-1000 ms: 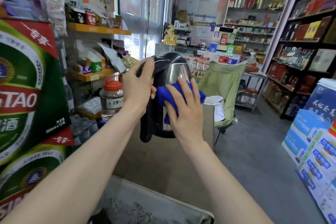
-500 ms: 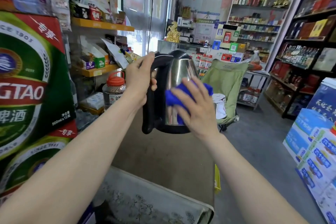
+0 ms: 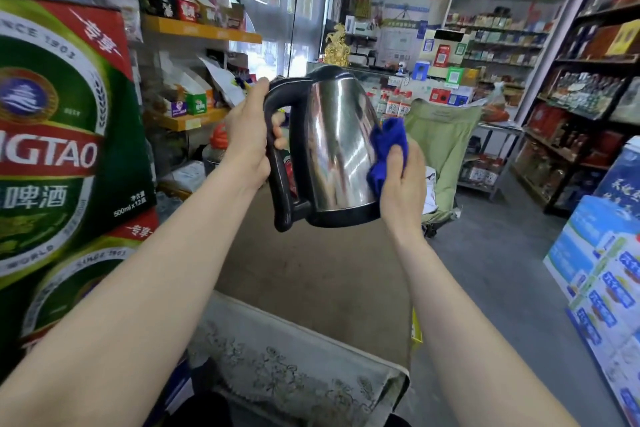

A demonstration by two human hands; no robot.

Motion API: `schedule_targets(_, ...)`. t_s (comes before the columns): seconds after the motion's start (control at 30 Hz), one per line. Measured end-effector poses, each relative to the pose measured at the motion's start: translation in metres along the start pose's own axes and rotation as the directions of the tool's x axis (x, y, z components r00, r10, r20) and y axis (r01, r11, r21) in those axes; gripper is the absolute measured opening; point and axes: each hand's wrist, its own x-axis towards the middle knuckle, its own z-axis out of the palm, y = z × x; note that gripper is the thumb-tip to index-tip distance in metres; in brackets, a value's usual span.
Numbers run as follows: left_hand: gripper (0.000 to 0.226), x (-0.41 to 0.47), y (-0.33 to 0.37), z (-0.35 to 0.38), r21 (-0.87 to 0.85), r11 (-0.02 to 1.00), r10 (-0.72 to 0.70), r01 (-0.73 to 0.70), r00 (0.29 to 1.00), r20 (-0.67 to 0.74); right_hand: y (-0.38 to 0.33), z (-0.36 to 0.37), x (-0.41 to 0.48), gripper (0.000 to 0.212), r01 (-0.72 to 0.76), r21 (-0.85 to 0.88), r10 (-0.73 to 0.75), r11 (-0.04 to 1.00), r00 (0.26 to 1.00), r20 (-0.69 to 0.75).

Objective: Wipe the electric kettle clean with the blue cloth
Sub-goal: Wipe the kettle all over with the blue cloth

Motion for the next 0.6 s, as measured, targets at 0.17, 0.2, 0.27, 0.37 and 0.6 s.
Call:
schedule_targets(0.17, 0.025, 0.003, 0.008, 0.008, -0.01, 1.0, -0.002, 0.002, 1.0, -0.012, -0.042, 0.008, -0.017, 0.043, 0.251, -0.303, -0.237, 0.919, 0.968, 0.081)
schedule_targets(0.2, 0.027, 0.003, 0.009, 0.009, -0.005, 1.0, -0.004, 0.004, 1.0, -0.009, -0.044, 0.008, -0.014, 0.043, 0.326, -0.338, -0.296, 0.883, 0.945, 0.138)
schedule_targets(0.27, 0.03, 0.001, 0.009, 0.009, 0.003, 1.0, -0.008, 0.008, 1.0, 0.016, -0.048, 0.007, 0.006, 0.041, 0.365, -0.305, -0.332, 0.88, 0.93, 0.155)
schedule_targets(0.37, 0.029, -0.002, 0.009, 0.006, 0.025, 1.0, -0.013, 0.011, 0.995, 0.094, -0.049, -0.004, 0.051, 0.042, -0.077, 0.004, 0.077, 0.997, 0.994, 0.078)
schedule_targets(0.6, 0.022, -0.008, 0.002, 0.016, 0.074, 0.996, 0.044, -0.05, 0.996, 0.077, -0.065, 0.011, 0.002, 0.039, 0.337, -0.371, -0.329, 0.865, 0.94, 0.086)
